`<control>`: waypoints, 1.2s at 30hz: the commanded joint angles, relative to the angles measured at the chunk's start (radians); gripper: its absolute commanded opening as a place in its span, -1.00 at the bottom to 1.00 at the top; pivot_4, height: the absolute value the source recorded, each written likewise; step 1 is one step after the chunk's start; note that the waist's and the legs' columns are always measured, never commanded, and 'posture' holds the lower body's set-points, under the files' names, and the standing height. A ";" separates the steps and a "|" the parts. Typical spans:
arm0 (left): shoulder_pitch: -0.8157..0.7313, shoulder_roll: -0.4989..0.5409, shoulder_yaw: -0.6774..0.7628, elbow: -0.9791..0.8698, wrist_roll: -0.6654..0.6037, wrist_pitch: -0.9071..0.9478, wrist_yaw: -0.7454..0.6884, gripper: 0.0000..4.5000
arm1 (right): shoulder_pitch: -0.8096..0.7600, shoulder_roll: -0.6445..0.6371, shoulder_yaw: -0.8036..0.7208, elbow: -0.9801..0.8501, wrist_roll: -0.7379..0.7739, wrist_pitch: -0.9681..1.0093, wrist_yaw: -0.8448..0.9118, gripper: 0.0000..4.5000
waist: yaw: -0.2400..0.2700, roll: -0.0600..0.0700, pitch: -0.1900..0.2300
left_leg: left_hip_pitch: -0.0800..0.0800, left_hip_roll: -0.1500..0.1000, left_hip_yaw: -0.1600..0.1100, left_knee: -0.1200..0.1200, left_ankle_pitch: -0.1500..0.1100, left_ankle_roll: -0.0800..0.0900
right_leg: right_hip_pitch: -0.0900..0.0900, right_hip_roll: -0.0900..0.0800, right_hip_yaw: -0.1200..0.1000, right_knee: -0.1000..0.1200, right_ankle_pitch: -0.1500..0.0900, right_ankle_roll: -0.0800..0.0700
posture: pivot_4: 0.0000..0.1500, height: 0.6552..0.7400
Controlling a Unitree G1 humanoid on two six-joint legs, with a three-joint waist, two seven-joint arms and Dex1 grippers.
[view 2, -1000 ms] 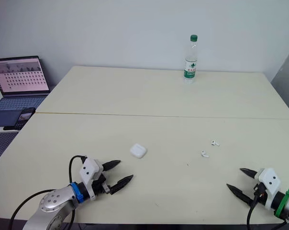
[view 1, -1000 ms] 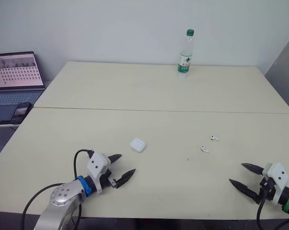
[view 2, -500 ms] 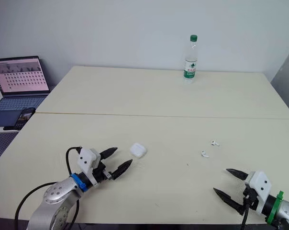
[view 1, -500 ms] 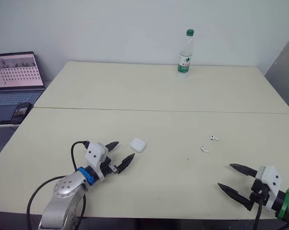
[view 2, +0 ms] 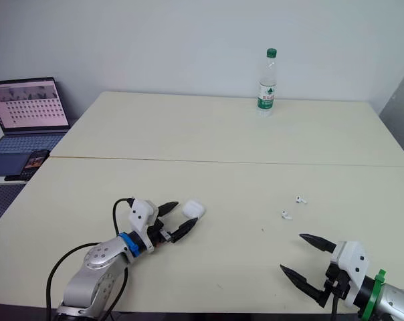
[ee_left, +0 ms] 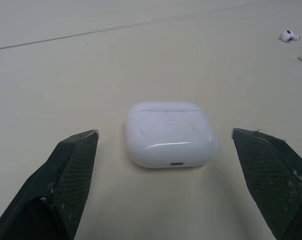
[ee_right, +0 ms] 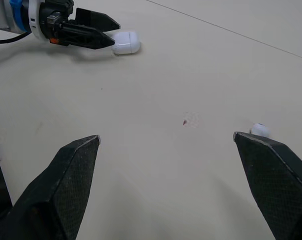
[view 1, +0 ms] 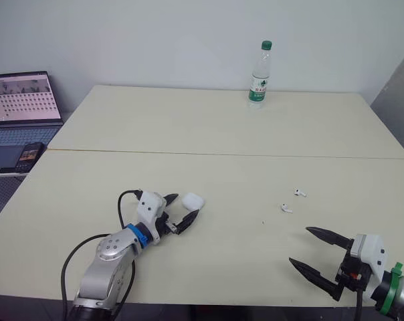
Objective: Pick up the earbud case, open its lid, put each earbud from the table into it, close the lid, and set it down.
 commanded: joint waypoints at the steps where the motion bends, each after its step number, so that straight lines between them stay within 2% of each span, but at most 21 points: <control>1: -0.024 -0.003 -0.016 0.008 0.025 -0.033 -0.002 0.99 | 0.010 0.005 -0.025 -0.045 0.016 -0.005 -0.013 1.00 | 0.000 0.000 0.000 | 0.000 0.000 0.000 0.000 0.000 0.000 | 0.000 0.000 0.000 0.000 0.000 0.000 | 1.00 0.91; 10: -0.031 -0.034 -0.019 0.044 0.047 -0.051 0.015 0.99 | 0.008 0.006 -0.013 -0.042 0.011 -0.004 -0.028 1.00 | 0.000 0.000 0.000 | 0.000 0.000 0.000 0.000 0.000 0.000 | 0.000 0.000 0.000 0.000 0.000 0.000 | 1.00 0.91; 13: -0.042 -0.044 -0.007 0.049 0.038 -0.056 0.025 0.71 | -0.002 0.003 -0.013 -0.033 0.011 -0.005 -0.025 1.00 | 0.000 0.000 0.000 | 0.000 0.000 0.000 0.000 0.000 0.000 | 0.000 0.000 0.000 0.000 0.000 0.000 | 1.00 0.91; 21: -0.067 -0.040 0.002 0.044 0.023 -0.039 0.022 -0.42 | -0.046 0.007 -0.009 -0.023 0.026 0.012 -0.035 1.00 | 0.001 0.000 -0.001 | 0.000 0.000 0.000 0.000 0.000 0.000 | 0.001 0.000 0.000 0.000 0.001 0.001 | 1.00 0.91; 25: -0.076 -0.028 0.007 0.038 0.020 -0.039 0.015 -0.42 | -0.087 0.012 -0.009 -0.033 0.061 0.048 -0.061 1.00 | 0.000 -0.001 -0.001 | 0.000 0.000 0.000 0.000 0.000 0.000 | 0.001 0.000 0.000 0.000 0.001 0.001 | 1.00 0.91; 32: -0.055 -0.006 -0.012 0.051 0.050 -0.070 -0.010 -0.42 | -0.104 0.008 0.007 -0.017 0.028 0.046 -0.057 1.00 | 0.000 -0.001 -0.001 | 0.000 0.000 0.000 0.000 0.000 0.000 | 0.000 0.000 0.000 -0.001 0.001 0.000 | 1.00 0.91; 36: -0.050 0.000 0.020 0.020 -0.016 -0.047 -0.038 -0.42 | -0.100 0.016 0.018 -0.015 0.015 0.038 -0.059 1.00 | 0.000 -0.001 -0.001 | 0.000 0.000 0.000 0.000 0.000 0.000 | 0.000 0.000 0.000 -0.001 0.001 0.001 | 1.00 0.91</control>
